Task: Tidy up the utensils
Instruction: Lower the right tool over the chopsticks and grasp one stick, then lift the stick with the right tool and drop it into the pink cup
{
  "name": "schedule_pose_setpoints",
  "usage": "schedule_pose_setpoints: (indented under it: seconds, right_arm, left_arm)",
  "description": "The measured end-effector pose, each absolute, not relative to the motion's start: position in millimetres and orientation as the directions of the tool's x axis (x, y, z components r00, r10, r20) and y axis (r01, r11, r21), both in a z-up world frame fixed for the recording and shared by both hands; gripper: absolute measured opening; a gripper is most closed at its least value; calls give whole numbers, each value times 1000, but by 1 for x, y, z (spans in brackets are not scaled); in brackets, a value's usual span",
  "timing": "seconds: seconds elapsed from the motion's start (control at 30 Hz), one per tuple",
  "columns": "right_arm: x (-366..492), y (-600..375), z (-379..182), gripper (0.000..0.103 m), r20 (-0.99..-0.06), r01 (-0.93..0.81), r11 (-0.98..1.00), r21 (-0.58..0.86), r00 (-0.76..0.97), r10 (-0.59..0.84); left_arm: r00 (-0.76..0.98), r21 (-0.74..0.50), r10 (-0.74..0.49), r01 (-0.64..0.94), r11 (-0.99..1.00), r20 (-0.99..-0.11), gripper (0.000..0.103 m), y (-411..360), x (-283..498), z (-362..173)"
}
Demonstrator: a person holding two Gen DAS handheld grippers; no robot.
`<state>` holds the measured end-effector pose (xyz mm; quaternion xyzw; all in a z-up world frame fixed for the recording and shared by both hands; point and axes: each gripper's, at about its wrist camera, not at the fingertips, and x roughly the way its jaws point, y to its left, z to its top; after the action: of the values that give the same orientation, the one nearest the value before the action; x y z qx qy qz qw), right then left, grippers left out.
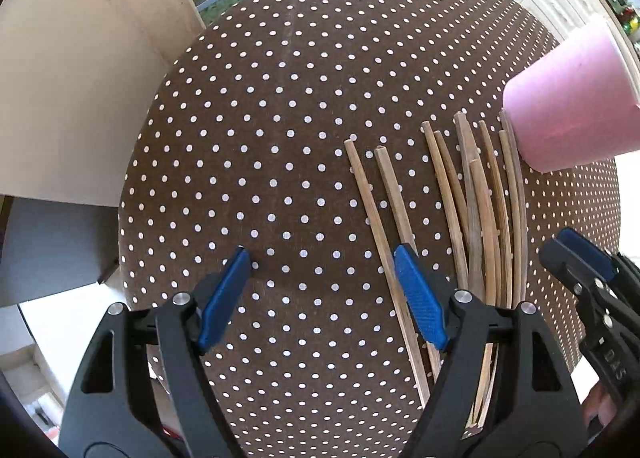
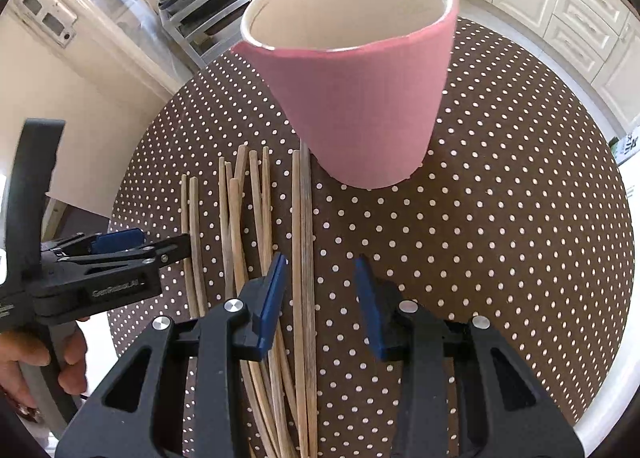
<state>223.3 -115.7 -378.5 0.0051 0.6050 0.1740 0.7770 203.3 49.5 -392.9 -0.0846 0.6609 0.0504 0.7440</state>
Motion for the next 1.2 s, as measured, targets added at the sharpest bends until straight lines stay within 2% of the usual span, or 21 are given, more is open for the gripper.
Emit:
schedule_pose_setpoints:
  seconds: [0.33,0.43,0.53,0.57,0.67,0.73,0.77,0.8,0.83,0.93,1.0,1.07,1.2]
  right_arm:
    - [234,-102,-394,22,-960,-317,937,149,181,214]
    - [239,-98,-394,20,-962,-327,935,140,178,206]
    - [244,-88,-396,19,-969,-354,929,105,175,176]
    - [245,-85,-397,19,-970,-358,929,94,177,166]
    - [252,-77,-398,19,-973,-363,929,77,174,148]
    - [255,-68,-399,15,-974,-373,926,54,183,131]
    - [255,-66,-399,7,-974,-383,923,46,186,125]
    - [254,-67,-399,5,-974,-384,922,60,180,138]
    - [255,-64,-399,5,-974,-381,922,76,170,150]
    - [252,-60,-398,5,-972,-382,918,108,153,178]
    - [249,-64,-394,5,-968,-370,919,138,147,204]
    - [245,-70,-386,5,-961,-361,917,167,150,234]
    - [236,-74,-367,5,-940,-347,911,223,173,296]
  left_arm:
    - [116,-56,-41,-129,990,-992,72,48,207,-391]
    - [112,-57,-43,-130,990,-993,68,48,208,-392]
    - [109,-47,-32,-136,990,-994,59,52,208,-391]
    - [107,-30,-16,-134,991,-994,52,52,208,-390]
    - [110,-33,-19,-128,991,-994,49,53,206,-390]
    - [112,-29,-14,-136,990,-994,46,52,204,-390]
    - [116,-28,-12,-140,990,-993,42,54,203,-389]
    - [121,-25,-8,-144,989,-993,36,55,203,-388]
    - [125,-31,-12,-148,989,-992,33,60,200,-389]
    - [140,-54,-29,-173,983,-990,17,73,191,-390]
    - [148,-97,-69,-194,976,-987,11,88,185,-389]
    - [154,-136,-105,-212,968,-983,7,98,179,-388]
    - [211,-249,-202,-225,942,-956,6,112,166,-371]
